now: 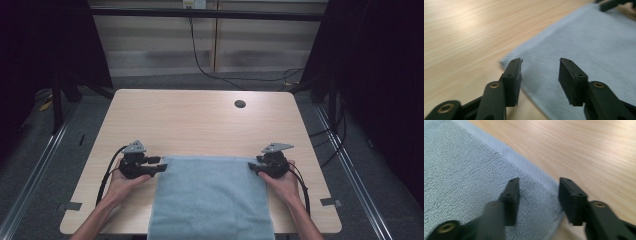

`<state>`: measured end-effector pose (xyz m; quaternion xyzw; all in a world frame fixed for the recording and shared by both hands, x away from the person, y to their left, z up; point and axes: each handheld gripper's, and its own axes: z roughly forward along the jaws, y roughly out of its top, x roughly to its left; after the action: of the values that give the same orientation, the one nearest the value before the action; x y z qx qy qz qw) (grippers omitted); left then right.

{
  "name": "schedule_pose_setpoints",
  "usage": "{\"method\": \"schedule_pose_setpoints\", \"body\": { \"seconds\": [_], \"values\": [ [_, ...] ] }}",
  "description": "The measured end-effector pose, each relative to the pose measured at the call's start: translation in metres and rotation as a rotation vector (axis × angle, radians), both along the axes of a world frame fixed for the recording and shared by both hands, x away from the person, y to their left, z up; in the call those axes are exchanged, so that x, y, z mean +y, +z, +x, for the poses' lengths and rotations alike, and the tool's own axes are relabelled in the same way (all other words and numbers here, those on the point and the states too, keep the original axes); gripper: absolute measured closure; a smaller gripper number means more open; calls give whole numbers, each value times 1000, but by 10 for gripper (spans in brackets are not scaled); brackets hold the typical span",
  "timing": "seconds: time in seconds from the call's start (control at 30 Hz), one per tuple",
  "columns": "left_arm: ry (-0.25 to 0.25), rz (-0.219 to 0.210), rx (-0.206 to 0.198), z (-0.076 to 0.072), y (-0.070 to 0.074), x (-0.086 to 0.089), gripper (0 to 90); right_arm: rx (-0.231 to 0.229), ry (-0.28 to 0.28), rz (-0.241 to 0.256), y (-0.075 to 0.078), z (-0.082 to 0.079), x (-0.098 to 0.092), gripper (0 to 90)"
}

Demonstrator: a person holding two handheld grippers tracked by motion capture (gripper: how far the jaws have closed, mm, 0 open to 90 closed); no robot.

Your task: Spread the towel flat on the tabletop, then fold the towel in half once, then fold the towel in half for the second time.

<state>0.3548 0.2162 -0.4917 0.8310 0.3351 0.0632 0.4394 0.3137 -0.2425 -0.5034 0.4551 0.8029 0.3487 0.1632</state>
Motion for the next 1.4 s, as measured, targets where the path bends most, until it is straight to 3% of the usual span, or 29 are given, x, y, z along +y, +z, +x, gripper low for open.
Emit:
{"method": "schedule_pose_setpoints", "body": {
  "seconds": [0.1,0.17,0.2,0.43,0.63,0.87,1.03,1.13,1.27,1.37,1.4],
  "values": [
    [37,8,-2,8,-7,-1,453,-5,2,22,-1,1,-4,663],
    [40,42,7,13,-11,-3,430,0,-4,37,-1,2,-7,702],
    [39,22,9,13,-11,-3,412,-3,-2,41,-1,3,-9,721],
    [7,86,-1,11,-15,-17,404,10,8,57,-1,2,-8,797],
    [18,64,-21,10,-17,-17,409,28,24,101,-3,1,-7,835],
    [-43,63,-22,0,-17,-22,655,30,38,98,-2,-1,-2,862],
    [-34,27,16,2,-18,-19,778,42,53,129,-3,-2,0,866],
    [-35,18,27,1,-16,-18,801,44,50,145,-1,-3,-1,868],
    [-31,-42,28,1,-8,-13,808,24,51,180,7,-5,-1,870],
    [-25,-108,35,-1,0,-6,809,-2,45,241,17,-5,-4,870],
    [-25,-104,17,-2,4,-5,810,-10,47,260,20,-5,-5,870]
  ]
}}
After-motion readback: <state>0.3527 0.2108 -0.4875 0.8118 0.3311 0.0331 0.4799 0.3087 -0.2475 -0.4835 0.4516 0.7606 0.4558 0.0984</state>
